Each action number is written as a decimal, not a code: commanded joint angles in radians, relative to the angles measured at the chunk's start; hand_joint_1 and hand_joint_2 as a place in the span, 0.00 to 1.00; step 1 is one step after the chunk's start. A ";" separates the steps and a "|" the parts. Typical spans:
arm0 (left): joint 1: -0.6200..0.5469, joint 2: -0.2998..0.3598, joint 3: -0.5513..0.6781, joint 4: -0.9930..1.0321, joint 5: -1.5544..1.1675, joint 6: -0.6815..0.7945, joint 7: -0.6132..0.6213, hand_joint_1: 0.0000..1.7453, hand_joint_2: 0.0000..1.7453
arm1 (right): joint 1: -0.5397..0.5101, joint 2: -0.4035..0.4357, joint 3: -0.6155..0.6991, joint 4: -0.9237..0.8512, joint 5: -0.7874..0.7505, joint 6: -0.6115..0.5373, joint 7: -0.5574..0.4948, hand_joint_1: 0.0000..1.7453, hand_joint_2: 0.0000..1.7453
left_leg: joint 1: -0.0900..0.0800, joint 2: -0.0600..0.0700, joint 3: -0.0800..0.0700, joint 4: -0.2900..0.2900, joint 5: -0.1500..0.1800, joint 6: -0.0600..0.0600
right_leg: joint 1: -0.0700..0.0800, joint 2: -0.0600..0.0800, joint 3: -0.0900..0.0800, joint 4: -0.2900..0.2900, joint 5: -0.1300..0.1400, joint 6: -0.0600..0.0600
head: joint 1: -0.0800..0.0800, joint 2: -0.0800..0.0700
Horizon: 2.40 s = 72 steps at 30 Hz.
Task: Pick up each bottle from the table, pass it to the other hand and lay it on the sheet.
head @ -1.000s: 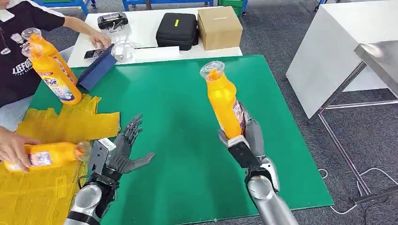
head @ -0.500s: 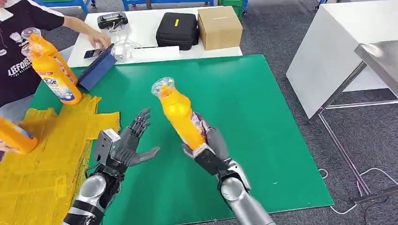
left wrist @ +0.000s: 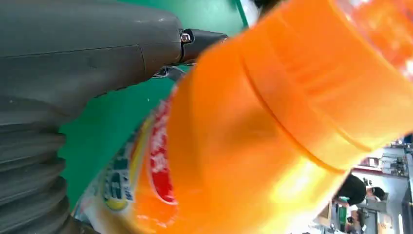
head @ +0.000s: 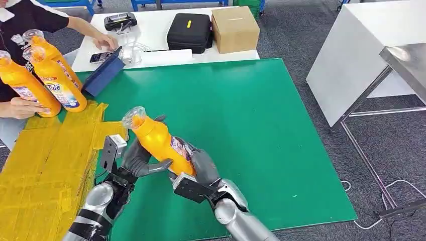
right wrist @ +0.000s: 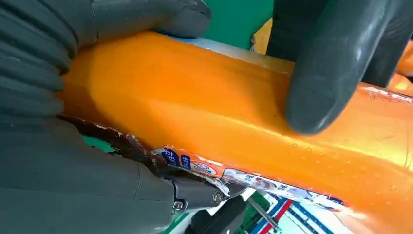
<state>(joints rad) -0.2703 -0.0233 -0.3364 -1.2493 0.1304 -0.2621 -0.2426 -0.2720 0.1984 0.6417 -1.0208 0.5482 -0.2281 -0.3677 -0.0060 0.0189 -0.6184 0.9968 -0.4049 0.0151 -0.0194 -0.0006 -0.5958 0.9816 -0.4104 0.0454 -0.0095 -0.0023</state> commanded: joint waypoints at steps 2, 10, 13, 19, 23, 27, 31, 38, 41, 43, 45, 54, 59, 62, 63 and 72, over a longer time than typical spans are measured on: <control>-0.067 0.019 -0.042 0.102 0.079 -0.057 0.014 0.00 1.00 | -0.034 -0.002 0.111 0.080 0.004 -0.015 -0.022 1.00 1.00 | 0.002 -0.003 0.003 0.000 -0.001 -0.002 | 0.002 -0.002 0.004 -0.001 -0.001 -0.002 | 0.000 0.000; -0.070 0.017 -0.034 0.109 0.102 -0.054 0.002 1.00 1.00 | -0.033 -0.008 0.110 0.063 -0.020 -0.017 -0.029 1.00 1.00 | 0.002 -0.003 0.002 0.001 -0.001 -0.001 | 0.002 -0.002 0.003 0.000 -0.001 -0.002 | 0.000 0.000; -0.070 0.017 -0.034 0.109 0.102 -0.054 0.002 1.00 1.00 | -0.033 -0.008 0.110 0.063 -0.020 -0.017 -0.029 1.00 1.00 | 0.002 -0.003 0.003 0.001 -0.002 -0.002 | 0.002 -0.002 0.004 0.000 -0.001 -0.002 | 0.000 0.000; -0.070 0.017 -0.034 0.109 0.102 -0.054 0.002 1.00 1.00 | -0.033 -0.008 0.110 0.063 -0.020 -0.017 -0.029 1.00 1.00 | 0.002 -0.003 0.002 0.001 -0.001 -0.002 | 0.002 -0.002 0.003 -0.001 -0.001 -0.002 | 0.000 0.000; -0.070 0.017 -0.034 0.109 0.102 -0.054 0.002 1.00 1.00 | -0.033 -0.008 0.110 0.063 -0.020 -0.017 -0.029 1.00 1.00 | 0.002 -0.003 0.003 0.001 -0.001 -0.002 | 0.002 -0.002 0.004 0.000 -0.002 -0.002 | 0.000 0.000; -0.066 0.014 -0.028 0.100 0.109 -0.044 -0.002 1.00 1.00 | -0.029 -0.011 0.108 0.056 -0.029 -0.024 -0.031 1.00 1.00 | 0.002 -0.002 0.002 0.000 -0.001 -0.001 | 0.002 -0.002 0.003 0.000 -0.001 -0.002 | 0.000 0.000; -0.065 0.011 -0.019 0.098 0.118 -0.029 -0.003 1.00 1.00 | -0.023 -0.012 0.093 0.043 -0.047 -0.039 -0.038 1.00 1.00 | 0.001 -0.002 0.001 0.000 -0.001 -0.001 | 0.001 -0.002 0.002 0.000 -0.001 -0.001 | 0.000 0.000; -0.050 0.001 0.060 0.037 -0.031 0.263 -0.050 1.00 1.00 | 0.039 -0.040 0.027 -0.093 -0.153 -0.029 -0.049 0.00 1.00 | 0.002 -0.003 0.001 0.001 -0.001 -0.001 | 0.002 -0.002 0.003 0.000 -0.001 -0.002 | 0.000 0.000; -0.055 0.028 0.143 0.007 -0.219 0.529 -0.080 1.00 1.00 | 0.105 -0.073 -0.051 -0.226 -0.281 0.030 -0.047 0.00 0.00 | 0.002 -0.005 0.001 0.001 -0.001 -0.001 | 0.002 -0.003 0.003 0.000 -0.002 -0.002 | 0.000 0.000; -0.076 0.050 0.209 0.023 -0.452 0.760 -0.110 1.00 1.00 | 0.141 -0.094 -0.091 -0.312 -0.348 0.092 -0.052 0.00 0.00 | 0.004 -0.002 0.003 0.002 -0.003 -0.002 | 0.003 -0.001 0.005 0.000 -0.002 -0.003 | 0.000 0.000; -0.115 0.069 0.264 0.072 -0.561 0.804 -0.103 1.00 1.00 | 0.158 -0.103 -0.126 -0.356 -0.384 0.129 -0.059 0.00 1.00 | 0.003 -0.001 0.002 0.001 -0.002 -0.002 | 0.003 0.000 0.003 0.000 -0.001 -0.003 | 0.000 0.000; -0.177 0.116 0.309 0.197 -0.781 0.884 -0.072 1.00 1.00 | 0.175 -0.109 -0.169 -0.393 -0.434 0.163 -0.073 0.00 1.00 | 0.005 -0.002 0.002 0.001 -0.001 -0.003 | 0.005 -0.001 0.003 0.000 -0.001 -0.003 | 0.000 0.000; -0.175 0.156 0.413 0.214 -1.437 0.960 0.159 1.00 1.00 | 0.169 -0.122 -0.186 -0.399 -0.472 0.183 -0.079 0.00 1.00 | 0.003 -0.001 0.002 0.000 0.000 -0.003 | 0.003 0.000 0.003 0.000 -0.001 -0.003 | 0.000 0.000; -0.207 0.239 0.392 0.337 -1.552 0.960 0.212 1.00 1.00 | 0.163 -0.132 -0.197 -0.395 -0.508 0.206 -0.089 0.00 1.00 | 0.004 0.001 0.004 0.001 -0.002 -0.004 | 0.005 0.002 0.004 0.000 -0.001 -0.004 | 0.000 0.000; -0.207 0.231 0.394 0.351 -1.609 0.960 0.253 1.00 1.00 | 0.161 -0.128 -0.191 -0.398 -0.508 0.206 -0.089 0.00 1.00 | 0.003 0.002 0.003 0.000 0.000 -0.003 | 0.004 0.003 0.003 0.000 0.000 -0.003 | 0.000 0.000; -0.225 0.238 0.384 0.494 -1.672 0.960 0.287 1.00 1.00 | 0.151 -0.138 -0.180 -0.424 -0.547 0.194 -0.056 0.00 1.00 | 0.004 -0.003 0.003 0.000 0.000 -0.003 | 0.004 -0.002 0.003 0.000 -0.002 -0.002 | 0.000 0.000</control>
<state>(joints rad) -0.4293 0.2007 0.0500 -0.9773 -1.5492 0.6947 0.0595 -0.0896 0.0938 0.4612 -1.4355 0.0332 -0.0271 -0.4520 -0.0036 0.0189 -0.6196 0.9966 -0.4030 0.0132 -0.0167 -0.0007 -0.5976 0.9820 -0.4102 0.0446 -0.0092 -0.0023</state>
